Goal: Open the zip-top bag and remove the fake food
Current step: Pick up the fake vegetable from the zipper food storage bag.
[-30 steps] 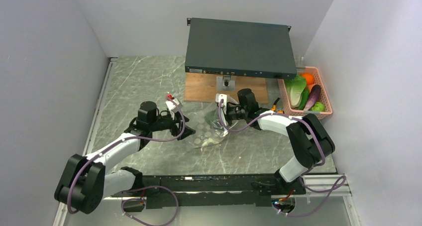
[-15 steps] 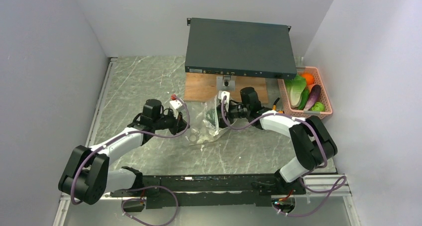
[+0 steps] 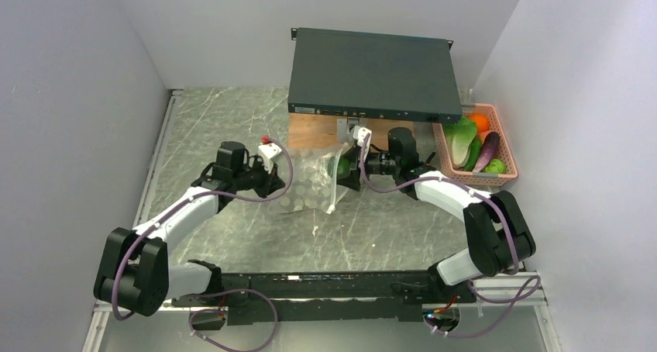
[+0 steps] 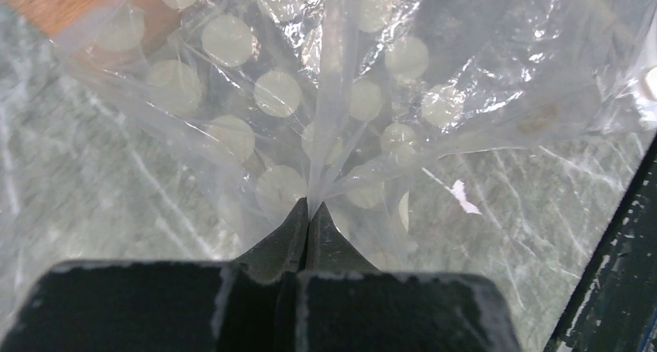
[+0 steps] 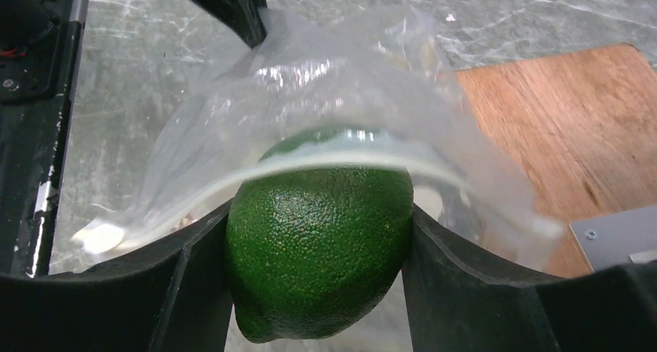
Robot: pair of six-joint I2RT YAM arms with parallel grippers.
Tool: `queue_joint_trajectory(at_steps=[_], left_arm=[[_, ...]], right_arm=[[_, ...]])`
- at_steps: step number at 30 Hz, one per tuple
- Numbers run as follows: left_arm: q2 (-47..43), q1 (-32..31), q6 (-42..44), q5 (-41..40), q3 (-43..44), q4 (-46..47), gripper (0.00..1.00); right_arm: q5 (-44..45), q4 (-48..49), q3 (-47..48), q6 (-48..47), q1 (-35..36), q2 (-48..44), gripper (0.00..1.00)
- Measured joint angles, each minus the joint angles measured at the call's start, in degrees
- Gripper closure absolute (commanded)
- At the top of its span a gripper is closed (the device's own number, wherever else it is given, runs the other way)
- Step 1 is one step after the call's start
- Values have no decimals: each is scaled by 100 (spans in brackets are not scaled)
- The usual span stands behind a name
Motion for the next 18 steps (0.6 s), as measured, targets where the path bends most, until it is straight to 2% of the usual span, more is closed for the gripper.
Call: queue_joint_trajectory(at_steps=[7,18], left_arm=[[-188,581,205,-2,0,-278,100],[-264,1078,361,33,11,-669,100]], right_arm=[[-50,-540,0,-372,-258,-299,88],[-116,-1486,-177,-999,-577,-1191,89]])
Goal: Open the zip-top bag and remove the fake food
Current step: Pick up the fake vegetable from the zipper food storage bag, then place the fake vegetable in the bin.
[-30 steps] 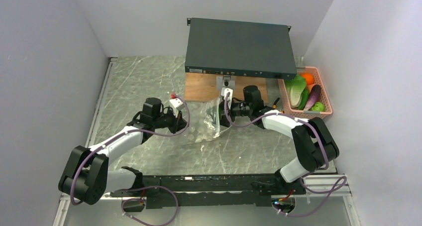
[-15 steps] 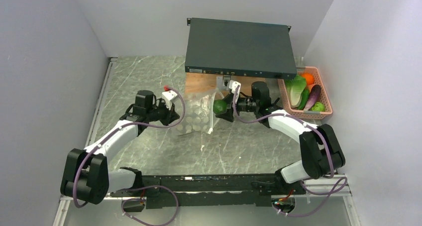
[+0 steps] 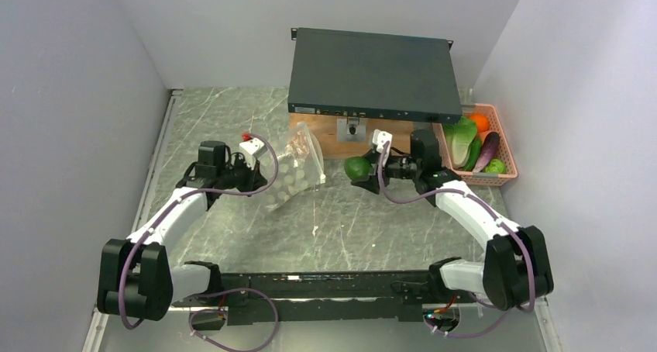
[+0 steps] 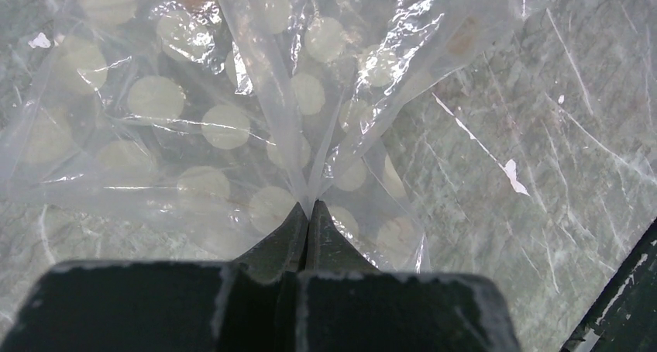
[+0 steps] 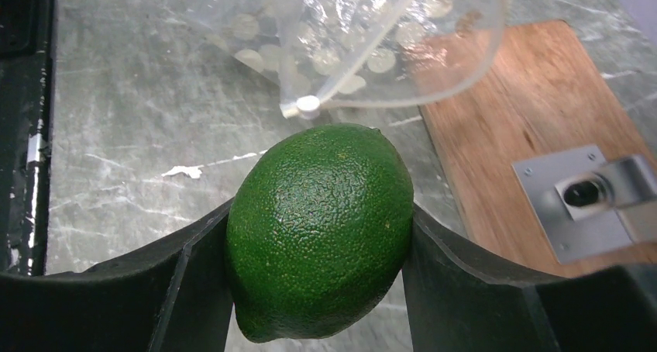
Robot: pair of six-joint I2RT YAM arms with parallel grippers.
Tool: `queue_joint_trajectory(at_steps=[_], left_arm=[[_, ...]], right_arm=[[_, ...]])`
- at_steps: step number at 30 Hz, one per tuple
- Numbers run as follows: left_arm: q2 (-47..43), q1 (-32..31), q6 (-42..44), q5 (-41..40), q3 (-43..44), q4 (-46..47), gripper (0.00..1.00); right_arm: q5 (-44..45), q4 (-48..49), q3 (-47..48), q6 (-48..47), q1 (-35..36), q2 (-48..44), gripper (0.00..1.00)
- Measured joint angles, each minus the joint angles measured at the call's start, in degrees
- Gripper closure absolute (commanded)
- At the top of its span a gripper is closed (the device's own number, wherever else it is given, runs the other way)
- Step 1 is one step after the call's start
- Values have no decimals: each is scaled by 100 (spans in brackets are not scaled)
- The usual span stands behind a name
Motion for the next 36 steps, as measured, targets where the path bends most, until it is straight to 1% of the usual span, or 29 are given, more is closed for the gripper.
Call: queue_joint_trajectory(at_steps=[9,12,14,18,24,30,36], left_arm=[[-4,111,-55,83,96,-125,100],[-37,164,-166,81,120,-125,100],[-98,190,-260,79,149,-136,100],[-258,216,-374,61,229,-138,100],[-417,243,-463,13,350,-98,100],[-538,271,-599,-39,348,-52,100],[-804,289,-793,-92,225,229,100]], right_arm=[[-4,-1075,-144,-400,-999,-863,89],[-17,-1486,-197,-575,-1462,-1145,89],[-35,-1681,-229,-654,-1805,-1279,89],[-114,-2188,-234,-885,-2881,-1475,89],[-103,-2708,-234,-1064,-4004,-1491,90],[127,-2837,-225,-1058,-4636,-1491,90],[437,-2820,-72,-800,-5003,-1480,90]])
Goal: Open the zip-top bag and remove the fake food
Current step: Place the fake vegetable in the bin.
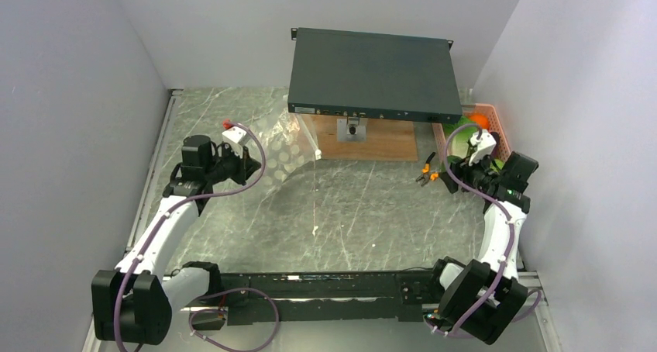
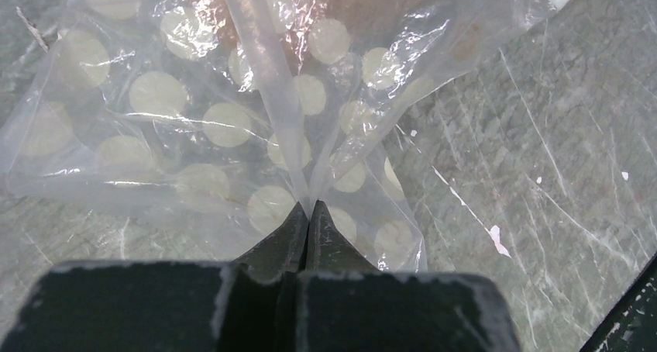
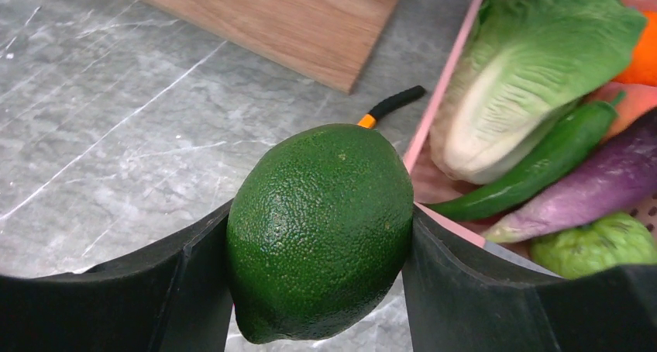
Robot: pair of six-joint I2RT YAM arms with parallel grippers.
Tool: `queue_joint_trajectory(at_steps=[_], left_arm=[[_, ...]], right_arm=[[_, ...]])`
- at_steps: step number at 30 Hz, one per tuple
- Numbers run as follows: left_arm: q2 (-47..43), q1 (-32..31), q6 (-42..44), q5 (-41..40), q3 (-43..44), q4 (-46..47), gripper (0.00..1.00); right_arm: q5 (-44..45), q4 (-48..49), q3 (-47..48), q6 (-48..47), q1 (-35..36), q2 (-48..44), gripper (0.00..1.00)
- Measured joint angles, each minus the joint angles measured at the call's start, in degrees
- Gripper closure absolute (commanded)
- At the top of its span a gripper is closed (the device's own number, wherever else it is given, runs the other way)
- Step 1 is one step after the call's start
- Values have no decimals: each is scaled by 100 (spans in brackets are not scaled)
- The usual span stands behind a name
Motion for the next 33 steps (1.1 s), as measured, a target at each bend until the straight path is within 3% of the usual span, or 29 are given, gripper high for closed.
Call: queue_joint_trajectory(at_steps=[9,19,33], left_arm=[[-107,33,-70,-109,-17,72,100],[-422,48,-96,-236,-57,98,100],[-516,50,-116,-308,-216,166,100]], right_arm=[[240,162,446,568,-111,358,91],[540,387,1445,1093,-389,1456,90],[1126,-79,2500,525,-442,2859,85]])
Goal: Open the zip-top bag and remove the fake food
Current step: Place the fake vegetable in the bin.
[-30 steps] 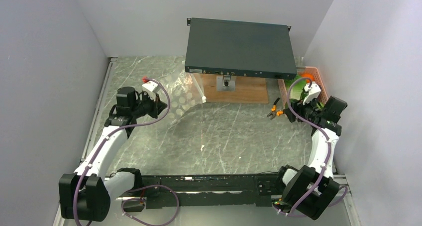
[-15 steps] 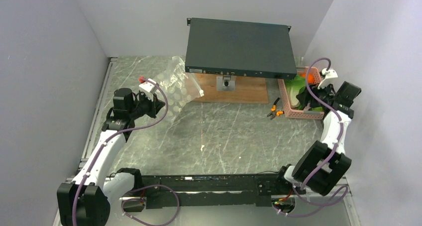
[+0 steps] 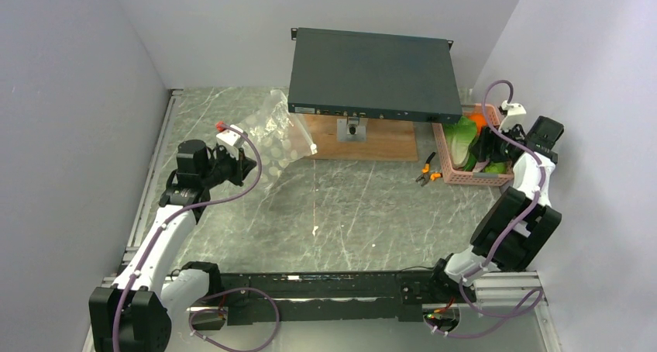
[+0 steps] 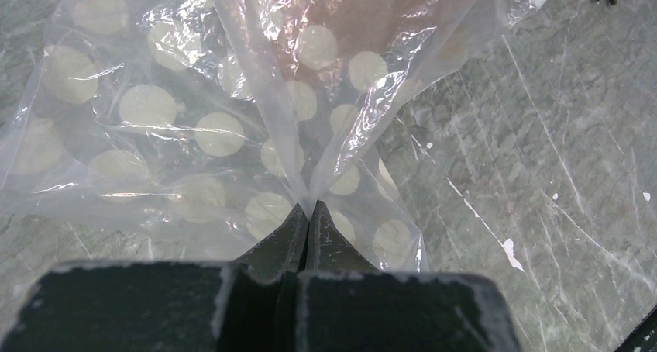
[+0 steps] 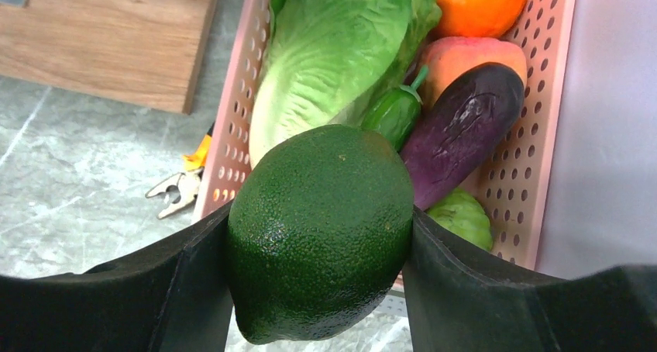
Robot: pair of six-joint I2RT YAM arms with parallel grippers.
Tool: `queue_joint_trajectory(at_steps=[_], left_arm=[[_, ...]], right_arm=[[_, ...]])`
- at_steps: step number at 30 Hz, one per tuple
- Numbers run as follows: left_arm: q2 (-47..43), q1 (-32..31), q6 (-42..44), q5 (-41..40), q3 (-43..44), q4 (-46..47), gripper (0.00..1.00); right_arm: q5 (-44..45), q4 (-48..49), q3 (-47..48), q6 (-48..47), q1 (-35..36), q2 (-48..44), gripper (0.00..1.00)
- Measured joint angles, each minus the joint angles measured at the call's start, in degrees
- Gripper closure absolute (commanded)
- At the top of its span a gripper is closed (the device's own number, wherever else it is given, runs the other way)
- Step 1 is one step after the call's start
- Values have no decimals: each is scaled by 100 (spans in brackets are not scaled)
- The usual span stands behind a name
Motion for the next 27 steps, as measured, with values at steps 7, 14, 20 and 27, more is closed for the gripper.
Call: queue_joint_trajectory(at_steps=[7,14,20,27], left_arm=[[0,0,2,-33,0,0,100],[0,0,2,-33,0,-11,100],[-7,0,2,-42,0,-39,100],[-35,0,7,-44,0,-59,100]], right_arm=[[164,-330,175,-348,2,361,77],[282,-566,337,-688,133,739,45],[404,-695,341,-855,328,789,0],[542,-693,337,-857,330,758,0]])
